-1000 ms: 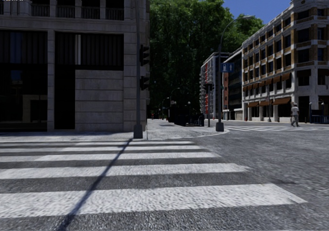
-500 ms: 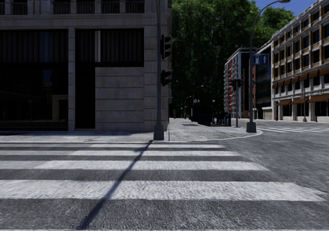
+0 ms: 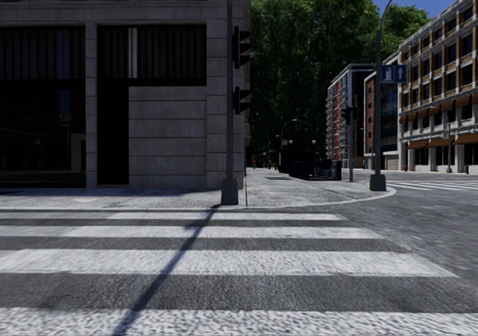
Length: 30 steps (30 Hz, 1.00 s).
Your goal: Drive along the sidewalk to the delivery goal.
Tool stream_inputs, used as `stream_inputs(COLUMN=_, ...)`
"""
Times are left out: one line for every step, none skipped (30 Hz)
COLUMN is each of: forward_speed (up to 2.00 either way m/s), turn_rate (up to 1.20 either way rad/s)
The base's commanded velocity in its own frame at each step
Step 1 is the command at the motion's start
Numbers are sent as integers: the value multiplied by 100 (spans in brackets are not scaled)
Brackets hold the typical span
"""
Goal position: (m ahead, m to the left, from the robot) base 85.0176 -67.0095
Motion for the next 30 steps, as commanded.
stream_inputs(forward_speed=168, turn_rate=-1)
stream_inputs(forward_speed=168, turn_rate=-19)
stream_inputs(forward_speed=168, turn_rate=-26)
stream_inputs(forward_speed=168, turn_rate=-29)
stream_inputs(forward_speed=168, turn_rate=-29)
stream_inputs(forward_speed=168, turn_rate=-29)
stream_inputs(forward_speed=168, turn_rate=-29)
stream_inputs(forward_speed=168, turn_rate=-29)
stream_inputs(forward_speed=168, turn_rate=-29)
stream_inputs(forward_speed=168, turn_rate=-29)
stream_inputs(forward_speed=168, turn_rate=-29)
stream_inputs(forward_speed=168, turn_rate=-29)
stream_inputs(forward_speed=168, turn_rate=-30)
stream_inputs(forward_speed=168, turn_rate=-30)
stream_inputs(forward_speed=168, turn_rate=-30)
stream_inputs(forward_speed=168, turn_rate=-30)
stream_inputs(forward_speed=168, turn_rate=-30)
stream_inputs(forward_speed=168, turn_rate=-30)
stream_inputs(forward_speed=168, turn_rate=-14)
stream_inputs(forward_speed=168, turn_rate=-2)
stream_inputs(forward_speed=168, turn_rate=-2)
stream_inputs(forward_speed=168, turn_rate=0)
stream_inputs(forward_speed=168, turn_rate=0)
stream_inputs(forward_speed=168, turn_rate=0)
stream_inputs(forward_speed=168, turn_rate=0)
stream_inputs(forward_speed=168, turn_rate=0)
stream_inputs(forward_speed=168, turn_rate=0)
stream_inputs(forward_speed=168, turn_rate=0)
stream_inputs(forward_speed=168, turn_rate=0)
stream_inputs(forward_speed=168, turn_rate=0)
